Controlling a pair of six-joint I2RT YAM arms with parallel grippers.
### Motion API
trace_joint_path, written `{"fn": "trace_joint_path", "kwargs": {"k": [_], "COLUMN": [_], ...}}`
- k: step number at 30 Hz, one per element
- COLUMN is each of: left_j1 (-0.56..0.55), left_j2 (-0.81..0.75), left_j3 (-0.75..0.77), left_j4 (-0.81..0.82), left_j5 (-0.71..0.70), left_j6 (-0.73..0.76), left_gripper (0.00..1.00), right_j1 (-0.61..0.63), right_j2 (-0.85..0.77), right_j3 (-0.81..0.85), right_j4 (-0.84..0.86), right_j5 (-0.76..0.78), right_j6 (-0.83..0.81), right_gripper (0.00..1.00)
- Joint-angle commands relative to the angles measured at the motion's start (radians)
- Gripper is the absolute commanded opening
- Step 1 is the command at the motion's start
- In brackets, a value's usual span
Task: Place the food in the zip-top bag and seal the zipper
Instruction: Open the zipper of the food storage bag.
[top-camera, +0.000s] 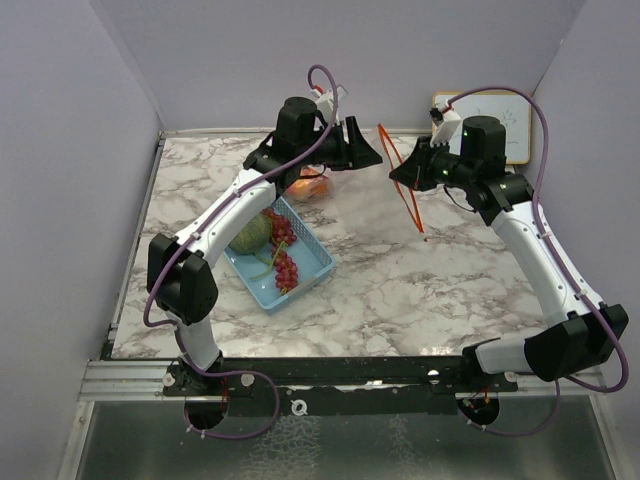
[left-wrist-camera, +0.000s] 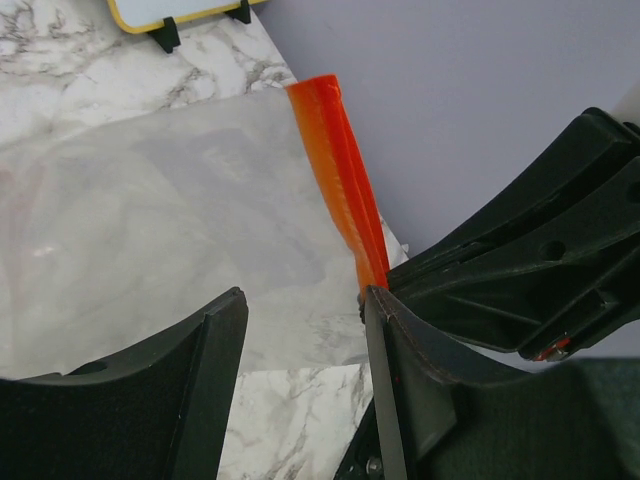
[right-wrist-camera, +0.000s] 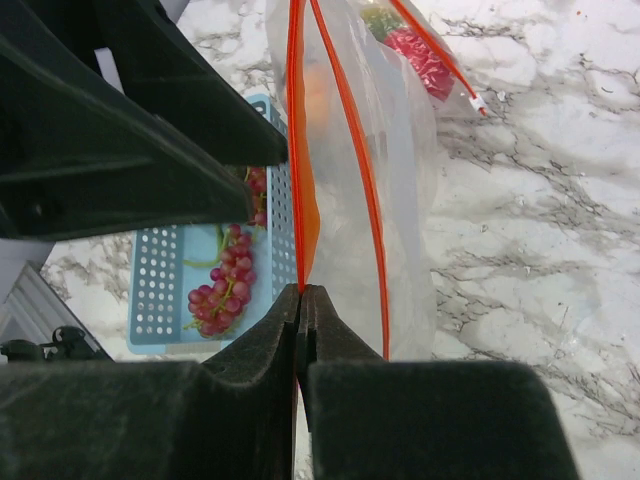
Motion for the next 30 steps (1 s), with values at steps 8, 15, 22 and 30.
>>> {"fn": "trace_joint_path", "kwargs": {"k": [8,15,22,30], "left_j1": [-0.025,-0.039,-0.053,-0.068], "left_j2": [0.031,0.042,0.054,0.078], "left_j3": [0.059,0.055,0.052,0.059], "left_j4": [0.079,0.035,0.003,0.007], "left_j5": [0.028,-0.024,-0.092,-0.099], "left_j6": [-0.073,-0.035,0.005,0.029], "left_gripper": [0.54,0.55,0.42,0.0], "right_j1": [0.033,0.046,0.063,0.067], "right_j2": [0.033,0.035,0.018,0.005], "right_j3": [-0.024,-0.008,-0.009,-0.005], "right_j4": [0.096,0.105,0.112,0.104], "right_j5": [-0.036,-0.051,-0.066,-0.059], "right_j6": [0.028,0.034,0.037,0.026], "right_gripper": [0.02,0.02,0.02,0.02]}}
